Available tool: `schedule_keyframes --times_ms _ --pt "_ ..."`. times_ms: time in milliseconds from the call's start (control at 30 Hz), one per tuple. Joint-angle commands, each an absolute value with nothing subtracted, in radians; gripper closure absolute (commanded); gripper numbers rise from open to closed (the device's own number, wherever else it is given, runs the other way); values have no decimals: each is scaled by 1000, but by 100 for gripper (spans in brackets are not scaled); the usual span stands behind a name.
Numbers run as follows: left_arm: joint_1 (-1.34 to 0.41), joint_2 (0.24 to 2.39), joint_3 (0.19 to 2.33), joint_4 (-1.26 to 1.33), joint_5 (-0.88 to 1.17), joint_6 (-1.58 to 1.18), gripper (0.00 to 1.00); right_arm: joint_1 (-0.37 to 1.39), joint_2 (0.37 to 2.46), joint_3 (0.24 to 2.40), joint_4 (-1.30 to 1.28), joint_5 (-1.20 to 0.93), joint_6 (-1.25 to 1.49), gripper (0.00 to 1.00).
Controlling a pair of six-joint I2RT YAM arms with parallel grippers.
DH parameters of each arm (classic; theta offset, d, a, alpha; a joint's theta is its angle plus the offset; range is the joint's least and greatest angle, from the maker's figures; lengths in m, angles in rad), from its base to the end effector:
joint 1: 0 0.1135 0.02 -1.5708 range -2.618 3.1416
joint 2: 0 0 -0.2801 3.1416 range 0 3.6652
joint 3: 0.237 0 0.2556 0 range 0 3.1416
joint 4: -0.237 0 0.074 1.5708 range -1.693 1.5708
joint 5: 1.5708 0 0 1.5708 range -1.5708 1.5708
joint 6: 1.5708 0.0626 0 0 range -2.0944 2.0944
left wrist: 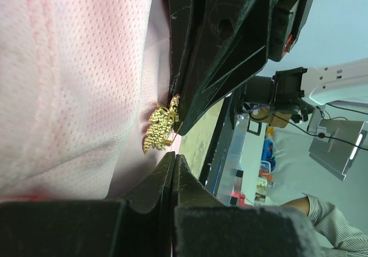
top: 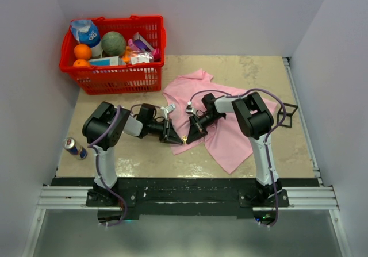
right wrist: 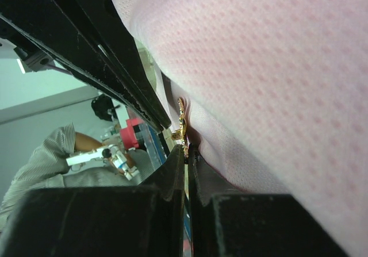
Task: Remove the brooch from the garment
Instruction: Close the brooch.
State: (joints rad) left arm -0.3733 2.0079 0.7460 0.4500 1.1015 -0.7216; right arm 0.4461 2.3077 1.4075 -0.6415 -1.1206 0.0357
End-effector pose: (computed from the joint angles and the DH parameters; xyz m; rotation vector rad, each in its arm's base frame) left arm 0.2978 -0.1766 0.0746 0.1672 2.5281 -1.8012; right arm 0.3479 0.2289 0.0624 0.5280 -2.4258 -1.5210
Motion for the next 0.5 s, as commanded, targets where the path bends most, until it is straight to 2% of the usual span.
schedule_keyframes --times_ms 0,467 --pt "-367 1980 749 497 1112 -729 100 437 2387 1364 -657 -910 61 100" --pt "-393 2003 769 551 1126 -776 100 437 2384 1358 -652 -905 64 100"
